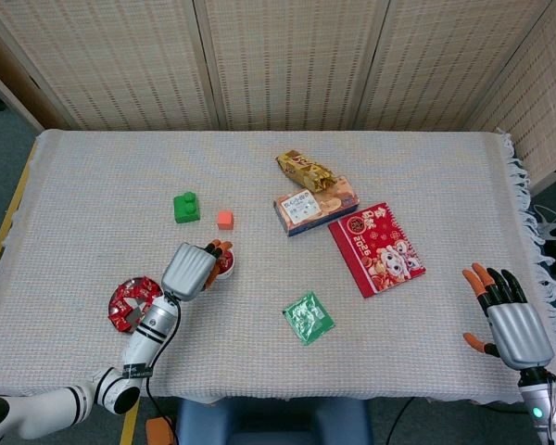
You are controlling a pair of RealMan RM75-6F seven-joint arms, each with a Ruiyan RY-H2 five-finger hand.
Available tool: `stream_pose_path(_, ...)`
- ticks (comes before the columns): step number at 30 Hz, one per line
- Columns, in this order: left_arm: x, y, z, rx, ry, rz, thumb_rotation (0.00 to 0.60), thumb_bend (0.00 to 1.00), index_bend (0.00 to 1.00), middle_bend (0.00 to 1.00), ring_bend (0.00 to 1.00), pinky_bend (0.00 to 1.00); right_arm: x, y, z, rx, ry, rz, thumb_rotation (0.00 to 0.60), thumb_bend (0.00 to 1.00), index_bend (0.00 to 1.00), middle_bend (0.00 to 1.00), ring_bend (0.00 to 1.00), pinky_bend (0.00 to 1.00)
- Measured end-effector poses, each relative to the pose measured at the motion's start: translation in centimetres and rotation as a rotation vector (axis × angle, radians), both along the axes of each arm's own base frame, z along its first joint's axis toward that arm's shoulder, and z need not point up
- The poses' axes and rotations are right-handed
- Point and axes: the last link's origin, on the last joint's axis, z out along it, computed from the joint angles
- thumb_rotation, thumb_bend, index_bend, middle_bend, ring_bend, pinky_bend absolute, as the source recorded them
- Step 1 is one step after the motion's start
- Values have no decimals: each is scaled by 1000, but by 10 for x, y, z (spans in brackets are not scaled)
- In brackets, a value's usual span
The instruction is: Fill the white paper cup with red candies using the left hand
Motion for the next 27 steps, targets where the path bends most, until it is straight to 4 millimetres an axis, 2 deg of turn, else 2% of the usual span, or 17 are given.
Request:
stream_pose_path(5, 2, -6, 3, -9, 1, -7, 600, 431, 192, 282, 764, 1000, 1, 2, -1, 6, -1, 9, 600, 62, 0, 0, 0, 0)
stream_pose_path(9, -4, -19, 15, 2, -29, -12, 600, 429, 192, 270, 762, 1000, 0, 2, 1, 5, -7, 9, 600, 62, 0, 0, 0, 0)
stream_pose_path(12, -22, -41, 29, -2, -49, -12, 600, 423, 193, 268, 762, 1000, 1, 2, 2, 6, -9, 11, 600, 62, 0, 0, 0, 0)
stream_pose_path(19, -91, -112, 41, -71, -39, 51, 600, 414, 197, 263, 761, 1000, 5, 6, -2, 25, -8, 36, 600, 62, 0, 0, 0, 0)
stream_pose_path(22, -110, -129, 41, -83, -10, 60, 600, 414, 202, 263, 761, 1000, 6, 6, -6, 41, -2, 41, 600, 62, 0, 0, 0, 0)
stream_pose_path(27, -123, -139, 34, -77, 49, 27, 600, 419, 182, 243, 761, 1000, 9, 7, -11, 58, 3, 51, 600, 62, 0, 0, 0, 0)
